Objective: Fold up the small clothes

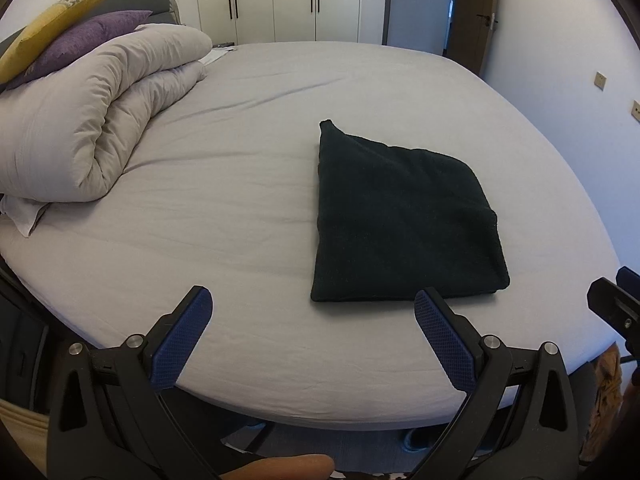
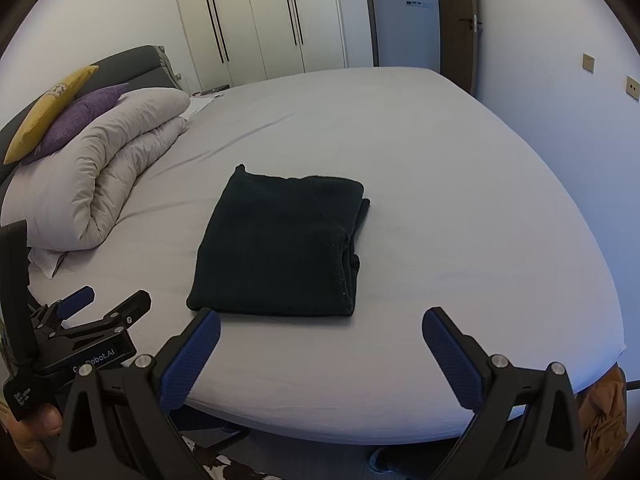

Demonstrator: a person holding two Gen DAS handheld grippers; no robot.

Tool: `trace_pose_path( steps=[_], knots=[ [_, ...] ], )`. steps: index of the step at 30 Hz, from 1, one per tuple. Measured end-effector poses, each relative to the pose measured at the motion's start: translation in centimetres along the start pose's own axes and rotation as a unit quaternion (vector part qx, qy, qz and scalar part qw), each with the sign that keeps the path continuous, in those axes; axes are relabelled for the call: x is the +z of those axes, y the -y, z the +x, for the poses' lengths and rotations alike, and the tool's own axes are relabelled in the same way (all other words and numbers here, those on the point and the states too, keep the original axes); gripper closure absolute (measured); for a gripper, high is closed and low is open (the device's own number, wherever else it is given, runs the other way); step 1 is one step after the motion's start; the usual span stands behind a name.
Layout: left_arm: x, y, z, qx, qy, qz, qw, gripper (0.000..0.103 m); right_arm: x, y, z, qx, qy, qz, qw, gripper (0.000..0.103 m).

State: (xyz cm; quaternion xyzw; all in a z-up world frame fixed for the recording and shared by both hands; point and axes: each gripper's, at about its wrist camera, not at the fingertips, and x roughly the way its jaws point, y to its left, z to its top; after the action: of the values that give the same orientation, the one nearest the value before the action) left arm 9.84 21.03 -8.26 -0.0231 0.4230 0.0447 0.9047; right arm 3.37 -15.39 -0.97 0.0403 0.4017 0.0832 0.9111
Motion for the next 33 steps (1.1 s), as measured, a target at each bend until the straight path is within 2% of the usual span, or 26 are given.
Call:
trace_pose_path(
  steps=[33],
  knots=[
    [-0.1,0.1,0.7,-0.005,-0.004,0.001,1.0,0.0,-0.5,-0.8,1.2,-0.003,-0.009,-0.006,1.0,0.0]
  ],
)
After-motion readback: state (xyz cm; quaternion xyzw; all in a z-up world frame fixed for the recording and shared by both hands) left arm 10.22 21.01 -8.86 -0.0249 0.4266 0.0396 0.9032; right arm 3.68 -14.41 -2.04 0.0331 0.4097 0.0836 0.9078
